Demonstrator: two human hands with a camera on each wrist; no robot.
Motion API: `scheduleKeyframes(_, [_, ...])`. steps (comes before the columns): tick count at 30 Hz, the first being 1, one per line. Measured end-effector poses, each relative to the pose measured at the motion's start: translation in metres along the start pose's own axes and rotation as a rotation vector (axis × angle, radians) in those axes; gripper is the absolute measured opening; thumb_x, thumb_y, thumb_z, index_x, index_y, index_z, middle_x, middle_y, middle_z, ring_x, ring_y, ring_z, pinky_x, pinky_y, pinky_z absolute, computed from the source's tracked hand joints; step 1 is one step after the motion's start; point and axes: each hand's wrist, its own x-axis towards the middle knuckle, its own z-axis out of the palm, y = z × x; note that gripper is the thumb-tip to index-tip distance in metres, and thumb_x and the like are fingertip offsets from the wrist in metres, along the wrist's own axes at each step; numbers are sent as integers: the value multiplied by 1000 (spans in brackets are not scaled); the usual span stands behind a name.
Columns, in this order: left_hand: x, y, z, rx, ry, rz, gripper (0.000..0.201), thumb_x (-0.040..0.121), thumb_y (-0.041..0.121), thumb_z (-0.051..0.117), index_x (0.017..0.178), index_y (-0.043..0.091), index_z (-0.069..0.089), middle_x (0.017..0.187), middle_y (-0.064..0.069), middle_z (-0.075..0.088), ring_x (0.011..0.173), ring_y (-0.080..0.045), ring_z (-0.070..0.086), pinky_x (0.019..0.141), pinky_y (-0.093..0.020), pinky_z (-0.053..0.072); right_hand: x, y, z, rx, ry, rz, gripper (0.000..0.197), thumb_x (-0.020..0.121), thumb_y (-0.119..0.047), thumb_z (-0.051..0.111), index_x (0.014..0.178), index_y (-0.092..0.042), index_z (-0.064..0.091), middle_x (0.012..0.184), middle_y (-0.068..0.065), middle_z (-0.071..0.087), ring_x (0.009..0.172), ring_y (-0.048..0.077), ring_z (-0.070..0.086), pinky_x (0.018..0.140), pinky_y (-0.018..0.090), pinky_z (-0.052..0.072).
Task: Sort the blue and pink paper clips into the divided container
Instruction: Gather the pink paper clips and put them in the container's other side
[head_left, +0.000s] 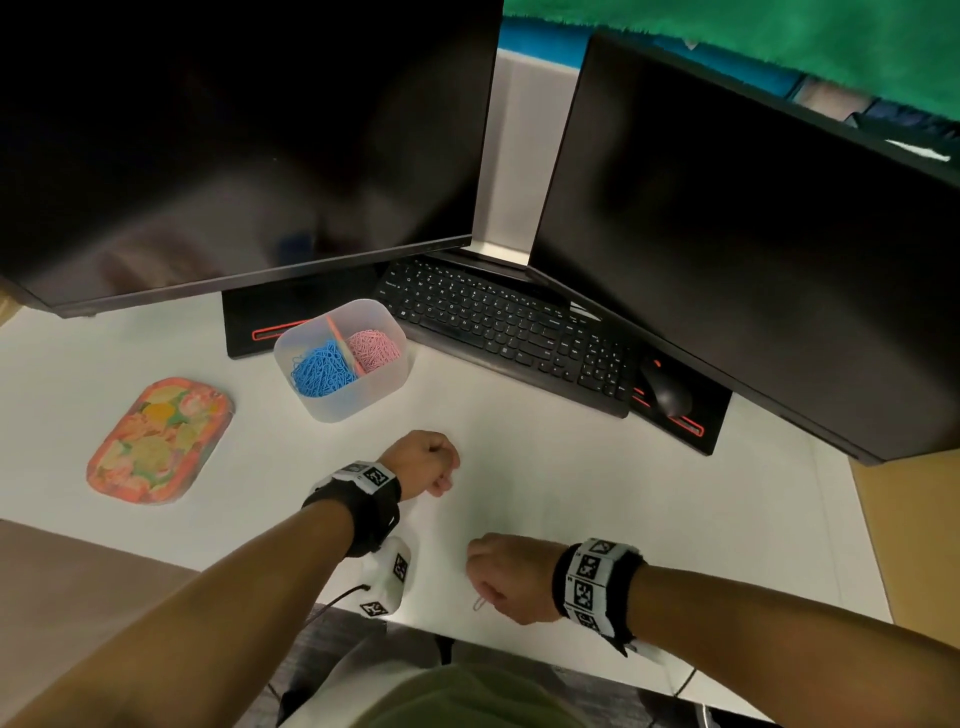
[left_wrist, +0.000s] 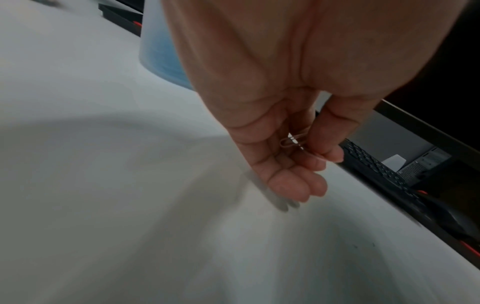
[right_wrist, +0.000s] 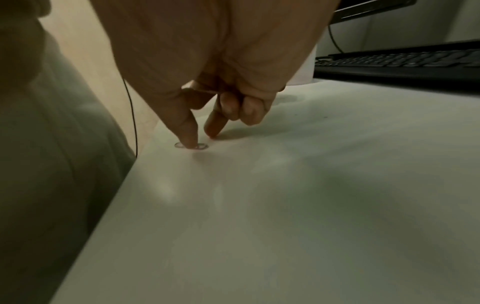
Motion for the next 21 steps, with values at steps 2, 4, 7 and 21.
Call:
scheduleKeyframes(2, [-3,1,1,-13,-15,-15,25,88,5,42,72,11,61,69,-12,63,69,-26,61,73,-35,54,2,-3,5,-85,-6,-50,11,85,1,49,80,-6,56,88,9,53,85,25,49,77,34,43])
scheduleKeyframes(4, [-7,0,2,-19,-23,-28,24,86,6,43,72,11,62,70,-12,64,68,-26,61,73,-34,54,5,-4,10,-125,-2,-85,9,85,5,51,84,0,58,89,16,58,85,31,52,78,38,46])
scheduleKeyframes(7, [-11,1,3,-28,-19,-40,26,88,3,42,72,11,61,69,-12,61,65,-23,59,69,-32,52,8,-6,13,-123,-7,-103,12,83,9,50,88,2,59,89,21,60,83,36,55,77,42,48])
scheduleKeyframes(21, [-30,24,-19,-294,116,-23,25,86,-10,41,74,4,58,63,-11,52,56,-21,55,51,-26,53,13,6,-14,97,144,235,25,80,9,40,95,-10,47,101,10,47,83,25,48,71,31,40])
